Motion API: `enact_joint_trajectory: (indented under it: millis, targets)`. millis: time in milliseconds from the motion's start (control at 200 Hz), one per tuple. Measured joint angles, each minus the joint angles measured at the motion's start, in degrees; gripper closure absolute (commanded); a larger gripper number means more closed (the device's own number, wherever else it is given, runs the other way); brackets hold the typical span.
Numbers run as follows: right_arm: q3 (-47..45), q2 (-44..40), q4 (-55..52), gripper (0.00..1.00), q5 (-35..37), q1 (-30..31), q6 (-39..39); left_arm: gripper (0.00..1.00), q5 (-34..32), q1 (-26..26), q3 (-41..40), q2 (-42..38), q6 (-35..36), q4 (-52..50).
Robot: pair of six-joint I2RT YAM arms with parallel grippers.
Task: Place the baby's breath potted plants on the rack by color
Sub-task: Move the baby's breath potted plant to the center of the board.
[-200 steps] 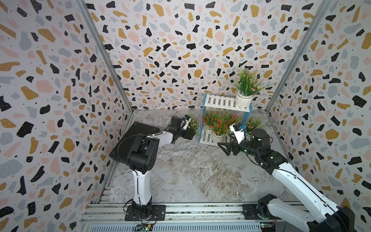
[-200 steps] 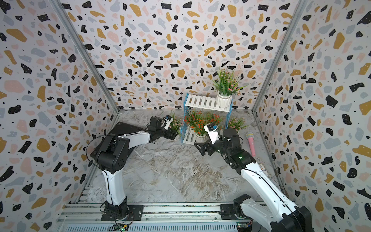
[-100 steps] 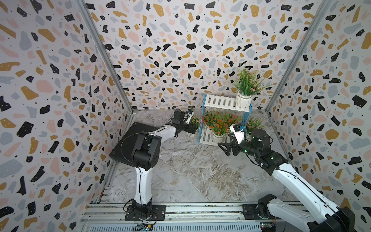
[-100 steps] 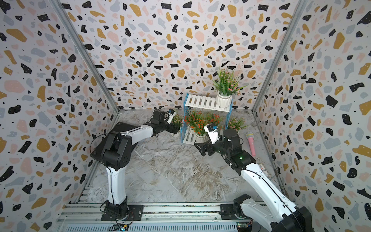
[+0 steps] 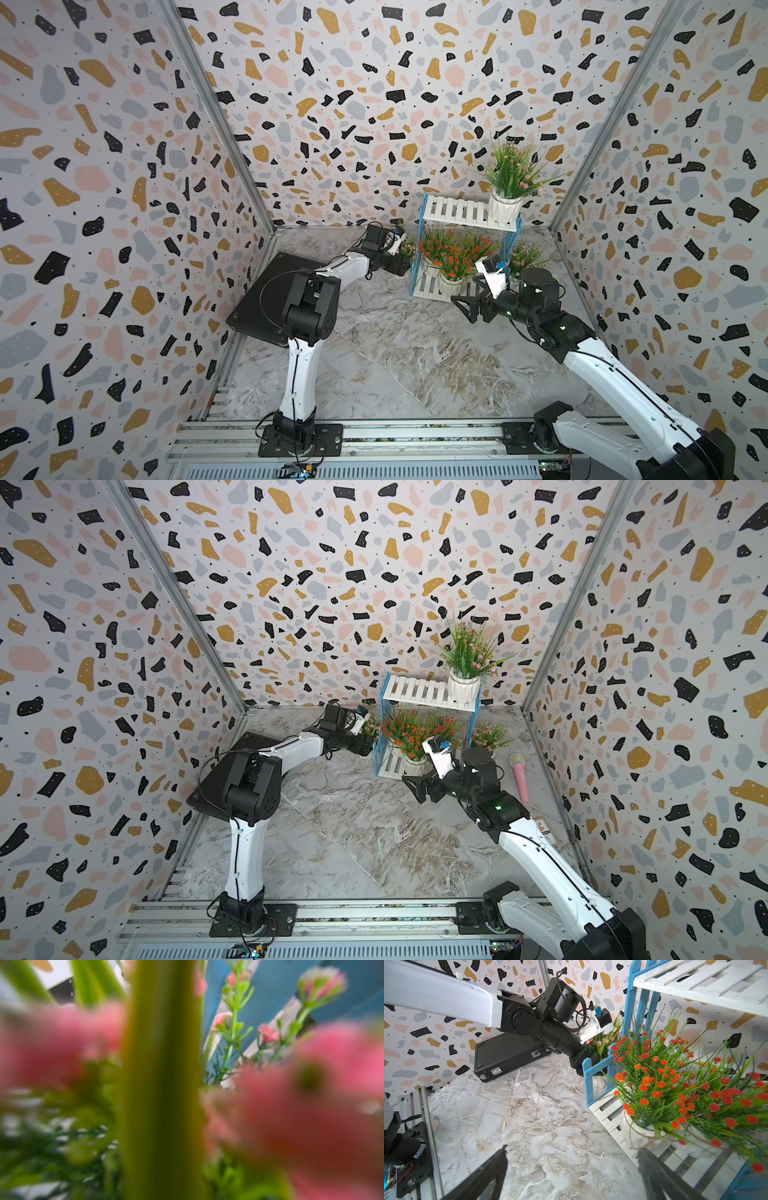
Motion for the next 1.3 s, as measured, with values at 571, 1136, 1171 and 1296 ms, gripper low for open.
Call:
enact_joint_trajectory:
  millis: [571, 1136, 1171, 1296]
  targets:
    - [0.0, 0.0, 0.02, 0.0, 0.24, 0.0, -0.17, 0.32, -2.8, -0.35, -15.85, -10.03, -0.63, 7.15]
    - [-1.27, 3.54, 1.88, 0.0, -0.55, 4.31, 1.95, 0.28, -12.79, -6.1, -48.59, -38.12, -12.48, 9.7]
    - [-1.27, 4.42, 1.97, 0.0, -0.26, 5.57, 1.88, 0.28, -13.64, -7.37, -50.31, -39.34, -13.05, 10.6]
    - [-2.47, 7.28, 3.8, 0.0, 0.68, 9.49, 1.77, 0.28, -15.96, -11.17, -56.37, -43.67, -14.8, 14.36]
